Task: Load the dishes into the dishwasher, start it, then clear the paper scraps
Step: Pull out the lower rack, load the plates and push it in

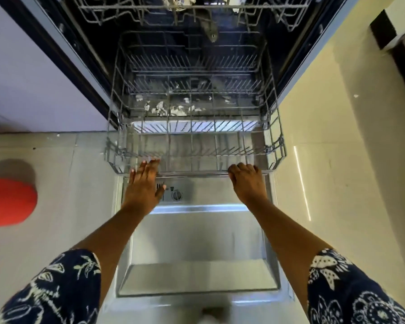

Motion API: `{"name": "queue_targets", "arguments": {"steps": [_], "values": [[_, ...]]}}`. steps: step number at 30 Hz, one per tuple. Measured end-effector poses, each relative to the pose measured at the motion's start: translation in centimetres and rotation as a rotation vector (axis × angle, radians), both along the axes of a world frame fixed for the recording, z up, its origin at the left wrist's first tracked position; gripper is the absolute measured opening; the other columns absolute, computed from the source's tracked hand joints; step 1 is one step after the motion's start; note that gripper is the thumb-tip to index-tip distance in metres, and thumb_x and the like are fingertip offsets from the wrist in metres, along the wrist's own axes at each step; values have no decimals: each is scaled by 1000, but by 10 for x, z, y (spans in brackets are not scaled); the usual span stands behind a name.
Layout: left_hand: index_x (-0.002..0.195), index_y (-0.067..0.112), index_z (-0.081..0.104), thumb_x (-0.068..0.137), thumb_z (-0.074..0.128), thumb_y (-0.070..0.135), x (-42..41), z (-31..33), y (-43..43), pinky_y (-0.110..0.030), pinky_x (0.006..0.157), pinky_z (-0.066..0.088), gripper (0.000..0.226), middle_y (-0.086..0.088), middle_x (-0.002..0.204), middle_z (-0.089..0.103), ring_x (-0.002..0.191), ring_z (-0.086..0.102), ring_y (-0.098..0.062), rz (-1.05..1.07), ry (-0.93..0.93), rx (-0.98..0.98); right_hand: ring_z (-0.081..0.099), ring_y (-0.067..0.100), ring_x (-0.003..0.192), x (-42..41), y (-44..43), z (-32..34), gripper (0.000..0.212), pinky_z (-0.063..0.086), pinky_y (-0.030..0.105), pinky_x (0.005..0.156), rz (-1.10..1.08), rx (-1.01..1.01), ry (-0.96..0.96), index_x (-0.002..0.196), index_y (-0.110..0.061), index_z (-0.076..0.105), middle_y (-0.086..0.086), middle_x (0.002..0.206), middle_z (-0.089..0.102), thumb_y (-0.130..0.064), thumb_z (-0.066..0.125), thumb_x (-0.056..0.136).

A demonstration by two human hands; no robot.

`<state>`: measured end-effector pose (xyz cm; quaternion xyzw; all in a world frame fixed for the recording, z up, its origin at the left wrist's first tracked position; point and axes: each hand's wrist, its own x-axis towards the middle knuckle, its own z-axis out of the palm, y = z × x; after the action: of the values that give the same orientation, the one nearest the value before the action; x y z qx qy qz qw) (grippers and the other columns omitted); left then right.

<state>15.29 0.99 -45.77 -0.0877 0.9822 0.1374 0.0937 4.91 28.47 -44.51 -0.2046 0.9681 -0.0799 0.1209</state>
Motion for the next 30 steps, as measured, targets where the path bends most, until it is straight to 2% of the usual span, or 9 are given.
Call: {"name": "queue_targets", "arguments": {"steps": [4, 9, 16, 21, 25, 28, 30], "values": [[149, 9, 24, 80, 71, 33, 63, -6, 22, -55, 112, 20, 87, -16, 152, 31, 141, 25, -37, -28, -30, -51, 56, 27, 112, 64, 21, -4, 25, 26, 45, 109, -9, -16, -65, 117, -18, 60, 4, 111, 64, -18, 45, 97], [150, 13, 24, 82, 67, 38, 123, -12, 41, -54, 112, 23, 84, -13, 153, 31, 142, 26, -35, -20, -59, -87, 62, 26, 102, 130, 37, -13, 19, 32, 50, 106, -52, -28, -6, 108, -19, 65, 3, 100, 67, -18, 57, 91], [148, 11, 28, 79, 69, 43, 164, -17, 49, -55, 108, 27, 86, -15, 151, 34, 139, 32, -38, -48, -82, -102, 52, 21, 118, 169, 48, -14, 28, 14, 43, 114, -76, -58, -99, 118, -20, 60, 0, 113, 63, -24, 40, 99], [146, 10, 32, 83, 66, 43, 164, -16, 51, -56, 108, 26, 79, -15, 150, 36, 139, 31, -39, -31, -57, -94, 45, 21, 127, 170, 47, -12, 29, 9, 44, 116, -88, -69, -116, 121, -20, 58, 2, 120, 60, -24, 38, 100], [146, 12, 34, 90, 55, 44, 164, -11, 55, -53, 110, 24, 68, -13, 150, 37, 141, 29, -35, 14, -22, -68, 44, 20, 126, 173, 46, -9, 31, 7, 44, 116, -101, -46, -132, 123, -21, 55, 1, 121, 58, -27, 36, 100], [150, 15, 24, 92, 52, 46, 165, -5, 52, -51, 113, 20, 72, -11, 155, 28, 144, 21, -32, -10, -79, -43, 32, 21, 137, 175, 47, -5, 38, 4, 47, 116, -54, 60, -187, 136, -21, 43, 4, 137, 47, -30, 39, 99], [153, 18, 8, 93, 50, 46, 165, 8, 50, -48, 116, 11, 79, -8, 160, 8, 147, 5, -29, -31, -204, -18, 11, 23, 145, 176, 45, 8, 51, -1, 50, 115, -18, 172, -245, 146, -20, 25, 6, 154, 24, -31, 40, 98]]}}
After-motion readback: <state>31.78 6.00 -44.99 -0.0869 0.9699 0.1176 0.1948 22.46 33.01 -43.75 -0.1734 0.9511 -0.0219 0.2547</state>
